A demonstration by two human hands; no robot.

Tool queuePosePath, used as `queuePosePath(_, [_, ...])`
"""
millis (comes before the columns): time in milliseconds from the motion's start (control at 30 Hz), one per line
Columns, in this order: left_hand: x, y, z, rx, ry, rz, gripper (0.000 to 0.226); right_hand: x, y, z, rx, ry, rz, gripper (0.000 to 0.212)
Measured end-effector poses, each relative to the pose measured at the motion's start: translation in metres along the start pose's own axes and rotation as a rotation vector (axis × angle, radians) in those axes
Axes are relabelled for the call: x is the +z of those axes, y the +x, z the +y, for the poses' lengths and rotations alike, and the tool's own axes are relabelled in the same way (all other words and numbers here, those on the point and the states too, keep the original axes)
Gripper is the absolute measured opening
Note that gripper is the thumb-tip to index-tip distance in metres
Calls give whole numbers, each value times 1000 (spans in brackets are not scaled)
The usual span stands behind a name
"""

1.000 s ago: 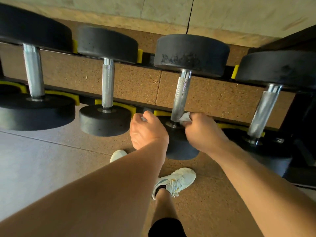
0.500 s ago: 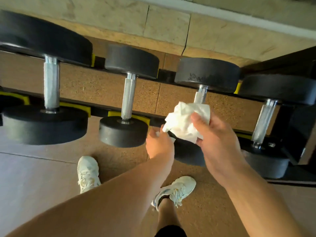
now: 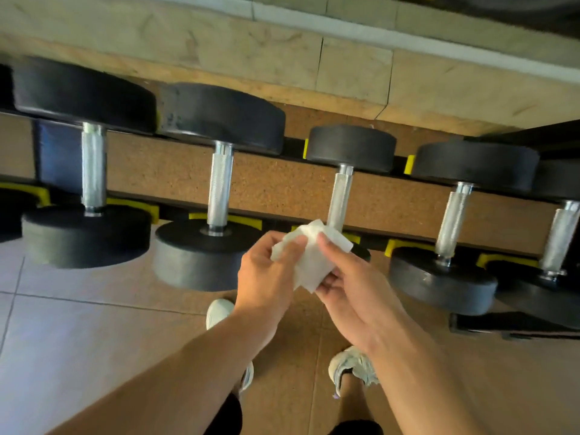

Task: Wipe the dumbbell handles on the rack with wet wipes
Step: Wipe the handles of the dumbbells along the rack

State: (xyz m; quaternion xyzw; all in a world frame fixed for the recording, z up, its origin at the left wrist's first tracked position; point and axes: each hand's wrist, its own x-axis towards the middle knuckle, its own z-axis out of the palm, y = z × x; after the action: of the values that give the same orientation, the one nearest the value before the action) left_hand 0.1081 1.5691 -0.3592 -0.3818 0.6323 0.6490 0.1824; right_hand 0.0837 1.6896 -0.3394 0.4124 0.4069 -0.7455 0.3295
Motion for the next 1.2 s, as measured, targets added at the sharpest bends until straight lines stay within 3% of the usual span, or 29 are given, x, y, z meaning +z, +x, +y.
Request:
queuePosePath(67, [-4, 11, 1, 9, 14, 33, 15, 7, 7, -2, -33, -22, 95, 28])
queuePosePath(100, [-2, 17, -1, 2, 20, 66, 14, 10, 12, -4, -148, -145, 186, 21])
queuePosePath(133, [2, 25, -4, -20, 33, 110, 13, 12, 20, -7, -344, -361, 298, 17])
queuePosePath(200, [15, 42, -13, -70, 87, 206, 10, 12, 38, -22, -940, -906, 421, 17])
queuePosePath(233, [24, 51, -18, -84, 125, 243, 10, 9, 52, -33, -1189, -1195, 345, 16])
queuePosePath(300, [45, 65, -26, -100, 186, 289, 11, -4, 93, -61, -1402, -1737, 111, 31])
queuePosePath(400, [75, 82, -33, -118, 223, 396, 11, -29, 144, -92, -1388, -2179, -181, 41])
queuePosePath(467, [85, 91, -36, -138, 241, 506, 15, -46, 161, -98, -1429, -2277, -279, 39])
queuePosePath(567, [89, 92, -39, -86, 277, 609, 28, -61, 153, -83, -1363, -2208, -367, 33])
queuePosePath(667, [91, 90, -42, -27, 275, 652, 32, -67, 126, -65, -986, -2129, -433, 23])
queuePosePath(767, [92, 92, -45, -29, 239, 674, 29, -62, 108, -63, -696, -1807, -370, 21])
queuePosePath(800, [92, 92, -46, -32, 227, 683, 28, -57, 107, -69, -743, -1673, -283, 22])
queuePosePath(867, [93, 92, -46, -33, 207, 681, 28, -44, 111, -85, -1036, -1565, -161, 28])
queuePosePath(900, [93, 92, -46, -36, 203, 680, 28, -35, 115, -92, -1186, -1626, -178, 32])
queuePosePath(967, [94, 93, -45, -46, 193, 687, 28, -31, 131, -101, -1340, -2013, -373, 40])
queuePosePath(1033, [94, 94, -45, -61, 184, 698, 27, -37, 146, -103, -1219, -2325, -431, 50])
queuePosePath(1067, [95, 94, -45, -70, 178, 697, 27, -40, 148, -101, -1173, -2356, -410, 49])
queuePosePath(1200, [94, 95, -45, -99, 156, 703, 27, -58, 128, -82, -1102, -2222, -530, 31])
